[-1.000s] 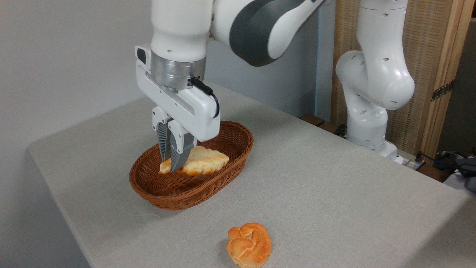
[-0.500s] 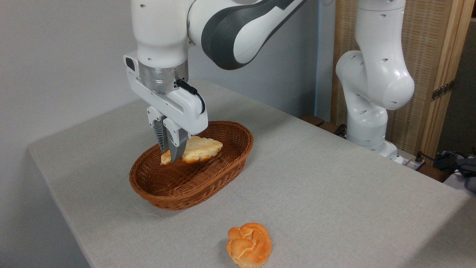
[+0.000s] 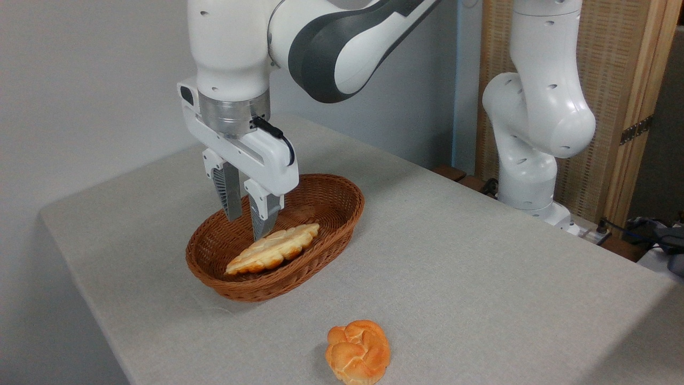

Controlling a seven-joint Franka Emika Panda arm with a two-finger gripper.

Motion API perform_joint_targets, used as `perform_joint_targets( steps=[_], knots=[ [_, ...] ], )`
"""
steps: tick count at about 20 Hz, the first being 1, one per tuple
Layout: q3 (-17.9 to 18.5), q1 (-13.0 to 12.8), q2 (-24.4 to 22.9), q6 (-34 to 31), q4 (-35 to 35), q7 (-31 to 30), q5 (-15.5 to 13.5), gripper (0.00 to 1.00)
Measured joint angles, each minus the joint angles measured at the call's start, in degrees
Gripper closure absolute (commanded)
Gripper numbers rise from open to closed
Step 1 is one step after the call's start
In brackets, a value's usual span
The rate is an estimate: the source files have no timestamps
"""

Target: Put bread into the basket

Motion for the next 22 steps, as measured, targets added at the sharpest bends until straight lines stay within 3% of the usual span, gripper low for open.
perform_joint_targets(
  steps=[4,9,11,16,22],
  knots=[
    [0.3,0.7,-0.4,0.1,1.0,0.0,0.3,0.00],
    [2.2,1.2,-0.8,0.1,2.7,0.0,6.1,0.00],
    [3.6,1.2,-0.8,0.1,3.4,0.4,6.9,0.00],
    [5.9,1.4,-1.0,0.0,3.7,6.9,7.1,0.00],
    [6.6,1.4,-1.0,0.0,3.7,8.4,7.1,0.00]
  ],
)
